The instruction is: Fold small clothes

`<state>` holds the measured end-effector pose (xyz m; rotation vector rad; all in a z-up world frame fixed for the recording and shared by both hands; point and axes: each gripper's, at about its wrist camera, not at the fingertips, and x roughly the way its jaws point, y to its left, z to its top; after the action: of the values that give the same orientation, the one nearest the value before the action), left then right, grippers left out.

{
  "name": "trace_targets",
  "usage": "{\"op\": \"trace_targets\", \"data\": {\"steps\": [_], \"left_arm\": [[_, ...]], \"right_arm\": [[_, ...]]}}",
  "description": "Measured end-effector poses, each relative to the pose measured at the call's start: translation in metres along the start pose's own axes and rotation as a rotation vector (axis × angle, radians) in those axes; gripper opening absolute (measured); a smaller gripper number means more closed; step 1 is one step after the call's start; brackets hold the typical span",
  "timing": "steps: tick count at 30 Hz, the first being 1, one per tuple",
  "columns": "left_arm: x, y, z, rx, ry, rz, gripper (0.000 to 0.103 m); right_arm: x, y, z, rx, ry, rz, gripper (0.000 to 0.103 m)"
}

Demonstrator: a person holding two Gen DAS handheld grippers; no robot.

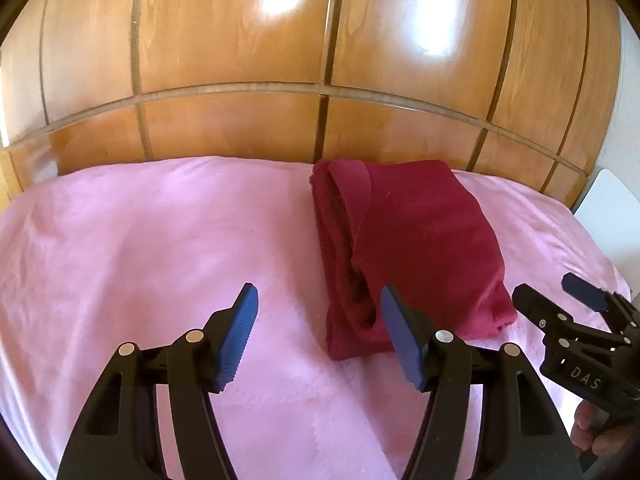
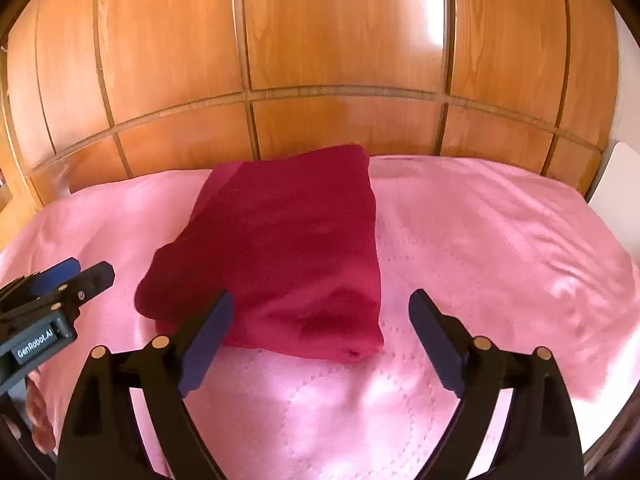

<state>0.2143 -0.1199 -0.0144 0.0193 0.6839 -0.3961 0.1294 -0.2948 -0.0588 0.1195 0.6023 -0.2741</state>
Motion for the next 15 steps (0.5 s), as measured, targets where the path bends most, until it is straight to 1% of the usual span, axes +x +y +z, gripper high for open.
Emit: {"op": "trace_targets", "data": {"steps": [4, 8, 10, 13, 15], "left_arm": [[-0.008, 0.002, -0.007, -0.009, 0.002, 0.018, 0.063], [-0.016, 0.004, -0.013, -0.012, -0.008, 0.035, 0.063], [-0.021, 0.004, -0.016, -0.020, -0.014, 0.039, 0.063], [-0.028, 0.003, -0.021, -0.015, -0.025, 0.044, 0.063], [-0.034, 0.002, -0.024, -0.003, -0.040, 0.053, 0.065]], "right_arm": [[-0.007, 0.004, -0.006, 0.016, -0.007, -0.017, 0.092], [-0.016, 0.006, -0.016, 0.024, -0.017, -0.051, 0.093], [-0.022, 0.006, -0.020, 0.030, -0.021, -0.062, 0.096], [-0.031, 0.007, -0.026, 0.029, -0.033, -0.080, 0.097], [-0.036, 0.010, -0.030, 0.023, -0.039, -0.085, 0.098]]}}
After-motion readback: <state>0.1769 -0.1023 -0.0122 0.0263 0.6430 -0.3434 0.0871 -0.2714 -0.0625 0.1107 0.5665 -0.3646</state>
